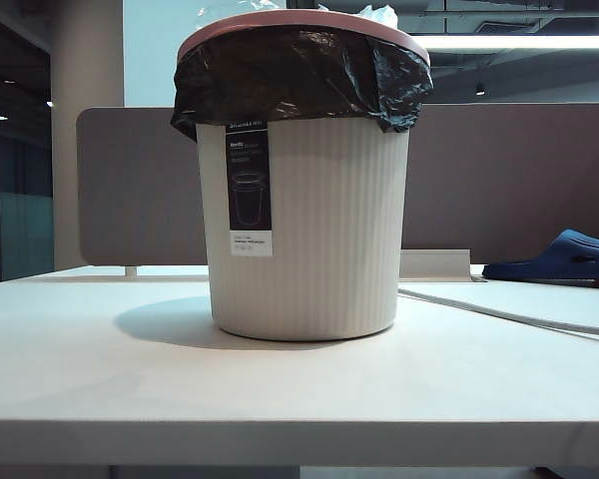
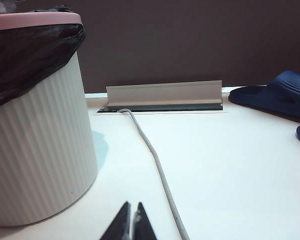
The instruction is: Open the ring lid of the trash can, pull out the black garbage bag inside, and place it on the table.
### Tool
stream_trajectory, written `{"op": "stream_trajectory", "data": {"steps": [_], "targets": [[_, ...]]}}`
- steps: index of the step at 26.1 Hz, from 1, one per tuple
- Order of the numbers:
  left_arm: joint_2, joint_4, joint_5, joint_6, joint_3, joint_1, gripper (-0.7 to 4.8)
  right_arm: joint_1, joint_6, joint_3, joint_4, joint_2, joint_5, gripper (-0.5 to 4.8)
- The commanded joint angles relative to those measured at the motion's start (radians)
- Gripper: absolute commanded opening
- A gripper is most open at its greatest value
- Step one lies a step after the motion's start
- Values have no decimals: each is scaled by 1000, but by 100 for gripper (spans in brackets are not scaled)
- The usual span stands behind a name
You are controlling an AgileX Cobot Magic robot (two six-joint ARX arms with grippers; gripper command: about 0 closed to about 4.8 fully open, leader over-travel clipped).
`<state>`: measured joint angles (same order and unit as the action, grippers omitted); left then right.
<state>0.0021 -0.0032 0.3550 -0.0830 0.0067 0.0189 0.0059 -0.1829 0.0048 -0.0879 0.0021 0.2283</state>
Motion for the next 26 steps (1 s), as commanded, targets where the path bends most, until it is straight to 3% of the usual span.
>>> {"op": "stream_trajectory", "data": {"steps": [1, 8, 13, 16, 18, 21, 23, 26], "targets": [[0, 10, 1, 0, 2, -2, -6, 1, 0, -2, -13, 1, -1, 18], [0, 10, 1, 0, 2, -1, -5, 1, -6, -2, -16, 1, 1, 18], [0, 11, 13, -15, 2, -1, -6, 2, -301, -2, -53, 1, 74, 19], [0, 18, 27, -165, 2, -1, -6, 2, -497, -2, -111, 1, 113, 22], [0, 20, 27, -261, 2, -1, -6, 2, -563, -1, -191, 1, 167, 22], [0, 21, 27, -401, 3, -1, -6, 2, -569, 27, -306, 1, 265, 21], [0, 24, 27, -515, 2, -1, -6, 2, -543, 94, -288, 1, 272, 21], [0, 50, 29, -605, 3, 0, -5, 2, -426, 202, -196, 2, 270, 21]]}}
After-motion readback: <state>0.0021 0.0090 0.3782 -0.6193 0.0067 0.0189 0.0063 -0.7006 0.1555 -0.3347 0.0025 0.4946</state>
